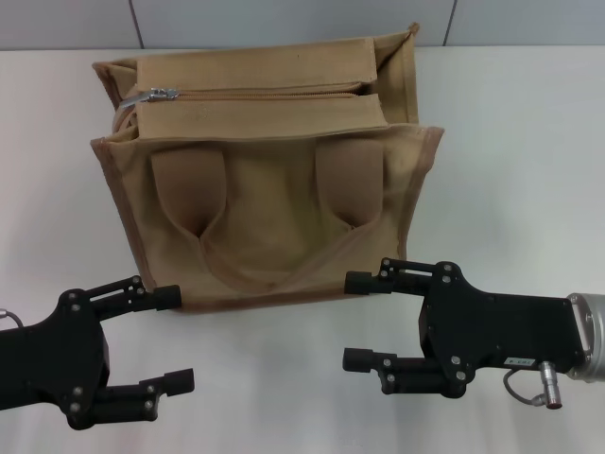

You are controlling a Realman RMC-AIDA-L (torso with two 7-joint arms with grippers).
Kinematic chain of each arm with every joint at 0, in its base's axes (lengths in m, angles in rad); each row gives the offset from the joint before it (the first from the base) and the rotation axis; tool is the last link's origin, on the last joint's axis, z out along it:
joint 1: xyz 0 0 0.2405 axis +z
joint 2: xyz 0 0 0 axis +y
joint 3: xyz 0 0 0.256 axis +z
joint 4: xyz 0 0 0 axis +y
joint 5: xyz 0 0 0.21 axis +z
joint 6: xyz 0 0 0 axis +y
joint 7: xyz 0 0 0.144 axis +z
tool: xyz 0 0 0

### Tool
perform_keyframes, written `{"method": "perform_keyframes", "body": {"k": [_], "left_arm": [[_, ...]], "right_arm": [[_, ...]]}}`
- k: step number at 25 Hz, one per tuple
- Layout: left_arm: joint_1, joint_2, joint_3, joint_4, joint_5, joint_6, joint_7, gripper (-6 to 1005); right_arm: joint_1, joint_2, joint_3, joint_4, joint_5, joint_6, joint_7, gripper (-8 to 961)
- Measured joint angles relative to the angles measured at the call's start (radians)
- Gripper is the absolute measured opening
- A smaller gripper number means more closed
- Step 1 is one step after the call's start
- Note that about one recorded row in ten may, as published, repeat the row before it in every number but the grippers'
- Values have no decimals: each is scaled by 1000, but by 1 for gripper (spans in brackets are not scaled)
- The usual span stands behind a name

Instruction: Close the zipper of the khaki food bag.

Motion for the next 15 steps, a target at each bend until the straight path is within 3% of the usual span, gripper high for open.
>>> {"method": "perform_keyframes", "body": {"k": [15], "left_arm": [[7,-12,0,0,-1,-13,10,818]], "right_arm": [[-4,0,0,11,12,-1,-3,715]]}}
